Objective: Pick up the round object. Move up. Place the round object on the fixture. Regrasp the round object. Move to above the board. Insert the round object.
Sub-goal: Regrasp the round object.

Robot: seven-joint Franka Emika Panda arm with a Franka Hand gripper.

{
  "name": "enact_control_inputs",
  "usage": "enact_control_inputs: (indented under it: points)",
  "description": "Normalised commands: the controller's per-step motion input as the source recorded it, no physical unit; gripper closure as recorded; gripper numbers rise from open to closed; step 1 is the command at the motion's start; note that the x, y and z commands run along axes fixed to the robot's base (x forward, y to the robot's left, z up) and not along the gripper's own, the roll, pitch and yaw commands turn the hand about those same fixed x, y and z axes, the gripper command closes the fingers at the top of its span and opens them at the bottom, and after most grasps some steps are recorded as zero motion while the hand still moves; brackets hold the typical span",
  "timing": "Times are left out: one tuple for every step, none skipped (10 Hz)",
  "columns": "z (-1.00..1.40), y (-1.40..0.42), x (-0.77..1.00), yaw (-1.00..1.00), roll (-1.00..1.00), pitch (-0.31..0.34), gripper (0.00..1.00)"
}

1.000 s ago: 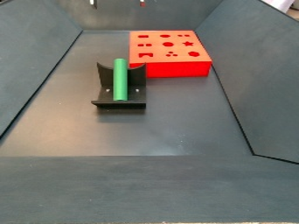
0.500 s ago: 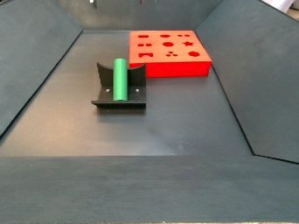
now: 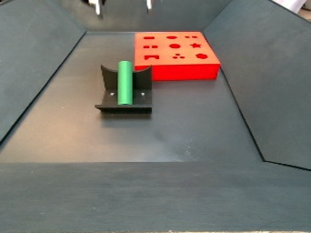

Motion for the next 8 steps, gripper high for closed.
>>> enact_control_inputs:
  points:
    - [-1.0,0.05,0.07,0.17,0.1,0.004,0.0]
    - [-1.0,0.05,0.07,0.16,0.1,-0.009,0.0]
    - [-1.0,0.05,0.09,0.14,0.09,-0.04,0.0]
    - [-1.0,0.04,0.1,0.11,0.08,-0.063,0.0]
    - [-1.0,0.03,0.11,0.08,0.08,-0.073,0.0]
    - [-1.0,0.03,0.11,0.06,0.08,-0.073,0.0]
    - [-1.0,0.02,0.12,0.04,0.07,-0.072,0.0]
    - [-1.0,0.02,0.13,0.03,0.07,-0.07,0.0]
